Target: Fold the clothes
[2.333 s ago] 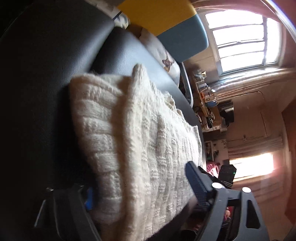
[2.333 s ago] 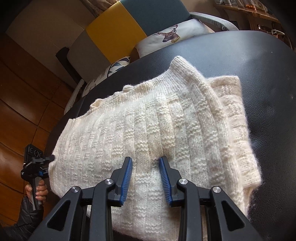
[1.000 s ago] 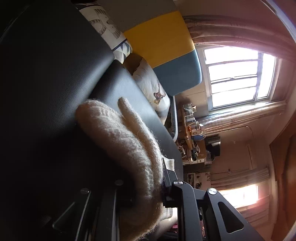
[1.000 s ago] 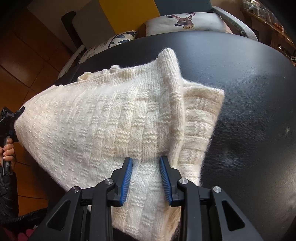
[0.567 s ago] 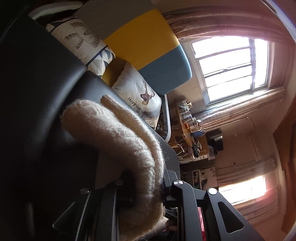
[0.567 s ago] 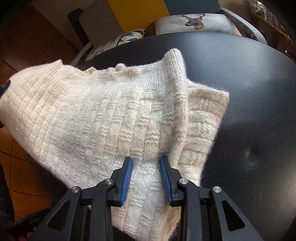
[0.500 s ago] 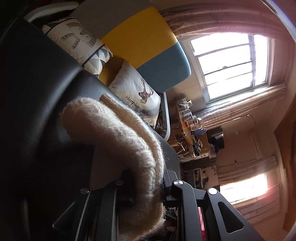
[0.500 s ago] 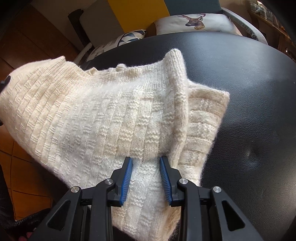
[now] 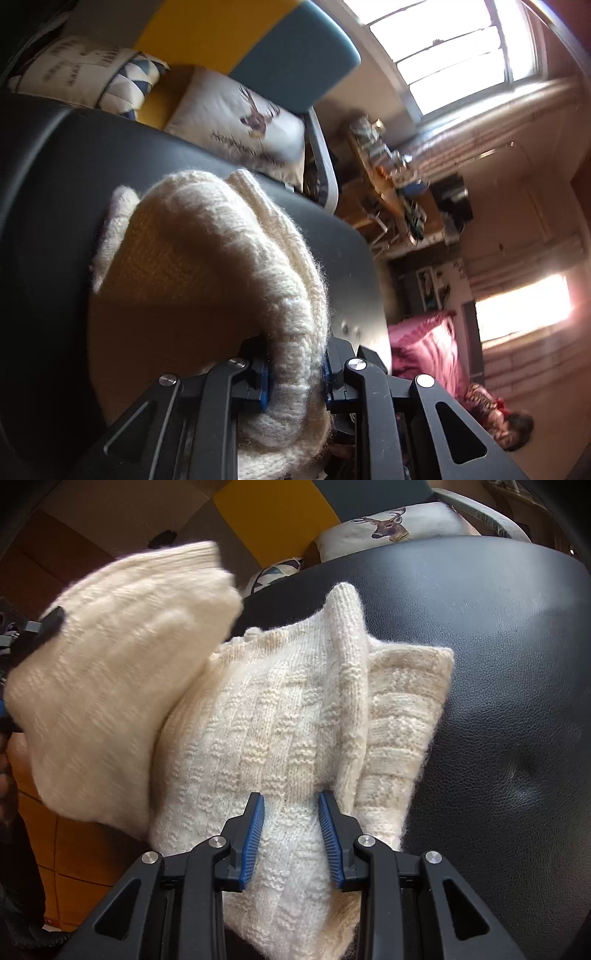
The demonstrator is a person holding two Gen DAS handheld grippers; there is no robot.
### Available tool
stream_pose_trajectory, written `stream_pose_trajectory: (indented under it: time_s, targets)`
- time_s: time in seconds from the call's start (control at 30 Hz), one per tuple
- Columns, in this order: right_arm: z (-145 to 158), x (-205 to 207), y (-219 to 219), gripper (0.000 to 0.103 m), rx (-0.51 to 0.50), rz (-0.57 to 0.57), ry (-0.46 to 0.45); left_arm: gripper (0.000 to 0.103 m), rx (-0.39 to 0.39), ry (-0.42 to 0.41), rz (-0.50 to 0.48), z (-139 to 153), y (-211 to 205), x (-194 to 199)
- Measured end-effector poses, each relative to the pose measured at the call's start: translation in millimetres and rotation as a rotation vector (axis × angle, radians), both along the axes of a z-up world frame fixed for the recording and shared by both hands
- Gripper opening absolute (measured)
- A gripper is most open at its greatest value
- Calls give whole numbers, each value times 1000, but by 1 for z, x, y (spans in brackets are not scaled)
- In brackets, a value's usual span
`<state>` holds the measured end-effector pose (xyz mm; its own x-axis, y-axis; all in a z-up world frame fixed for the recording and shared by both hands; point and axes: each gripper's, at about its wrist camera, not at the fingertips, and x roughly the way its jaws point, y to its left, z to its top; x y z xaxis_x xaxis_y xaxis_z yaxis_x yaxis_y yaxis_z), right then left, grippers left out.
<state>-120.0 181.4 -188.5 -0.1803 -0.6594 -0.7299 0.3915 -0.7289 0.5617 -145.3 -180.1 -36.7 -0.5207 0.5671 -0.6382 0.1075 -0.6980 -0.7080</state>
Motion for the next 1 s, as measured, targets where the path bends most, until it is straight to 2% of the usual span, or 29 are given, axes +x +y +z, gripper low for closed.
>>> stream_pose_trajectory:
  time_s: [0.17,0.37,0.67,0.77,0.83,0.97,1.0]
  targets:
    - [-2,3,5,31,-52,-11,-6,20,-50,-75,-75,-29,43,-17]
    - [-3,5,9,31,-72,-10,-5,20,-91,-119,-128,-51,72,-15]
    - [-2,9,9,31,-74,-7,2,20,-132,-85,-161,-42,93,-6]
    - [-2,11,12,31,-91,-11,8,20,-150,-111,-182,-51,99,-12]
    - [-2,13,14,31,-104,-8,21,23,-108,-123,-186,-53,98,-12]
    - [4,21,23,30,-101,-8,54,40,-24,-146,-195,-59,97,-12]
    - [6,24,25,30,-99,-8,62,42,-3,-151,-197,-60,96,-12]
